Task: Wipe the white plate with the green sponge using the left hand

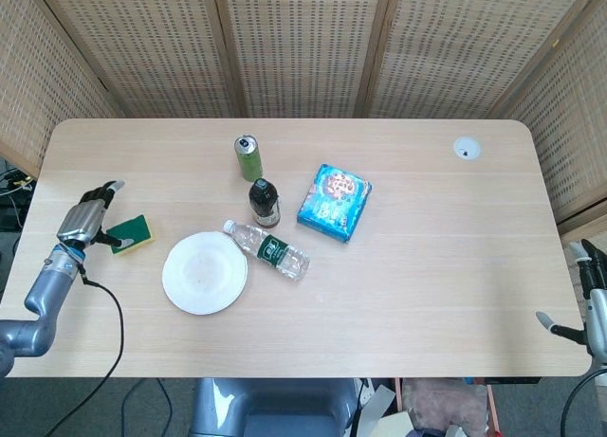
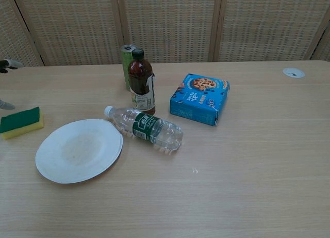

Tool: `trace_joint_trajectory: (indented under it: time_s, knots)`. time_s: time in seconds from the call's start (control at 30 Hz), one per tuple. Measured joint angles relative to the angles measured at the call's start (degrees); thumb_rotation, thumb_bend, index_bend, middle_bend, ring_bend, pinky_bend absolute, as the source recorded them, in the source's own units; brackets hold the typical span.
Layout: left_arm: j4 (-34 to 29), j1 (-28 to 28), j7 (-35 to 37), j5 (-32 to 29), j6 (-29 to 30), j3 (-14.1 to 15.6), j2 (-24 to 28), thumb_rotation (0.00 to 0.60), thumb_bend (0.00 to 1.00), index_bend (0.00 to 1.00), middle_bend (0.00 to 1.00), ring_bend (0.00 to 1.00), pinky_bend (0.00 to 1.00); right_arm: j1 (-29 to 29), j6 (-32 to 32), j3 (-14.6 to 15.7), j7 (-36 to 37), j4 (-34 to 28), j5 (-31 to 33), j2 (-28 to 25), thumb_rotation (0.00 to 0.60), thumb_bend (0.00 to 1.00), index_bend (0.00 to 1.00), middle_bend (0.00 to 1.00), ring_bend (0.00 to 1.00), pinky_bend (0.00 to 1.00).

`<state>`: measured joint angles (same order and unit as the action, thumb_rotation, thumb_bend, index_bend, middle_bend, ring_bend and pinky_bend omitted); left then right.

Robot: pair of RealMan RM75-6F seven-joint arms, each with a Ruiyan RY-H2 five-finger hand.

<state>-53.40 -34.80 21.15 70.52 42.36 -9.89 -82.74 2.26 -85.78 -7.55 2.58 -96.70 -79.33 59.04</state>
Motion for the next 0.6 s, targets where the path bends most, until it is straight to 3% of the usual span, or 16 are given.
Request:
trace_joint_trajectory:
  time_s: [0.33, 0.43, 0.6]
  knots:
    - [-21.77, 14.42, -7.57, 1.56, 27.32, 0.92, 10.42, 0.6, 0.0, 0.0, 0.0, 0.0, 0.0, -0.17, -1.57, 0.46, 1.4, 2.21, -3.03, 0.81, 0.6, 0.0, 0.0, 0.0, 0.0, 0.0]
    - [-29.17, 18.92, -13.07, 2.14, 33.8, 2.23, 12.58, 0.6, 0.0, 0.0, 0.0, 0.0, 0.0, -0.08, -1.61, 0.59, 0.62, 2.85, -3.16, 1.31, 0.6, 0.0, 0.0, 0.0, 0.0, 0.0]
    - [-38.04, 23.65, -21.22, 3.54, 39.52, 4.23, 15.65, 0.6, 0.0, 0.0, 0.0, 0.0, 0.0, -0.08, -1.91, 0.57, 0.22, 3.27, -3.23, 1.66, 0.6, 0.0, 0.0, 0.0, 0.0, 0.0]
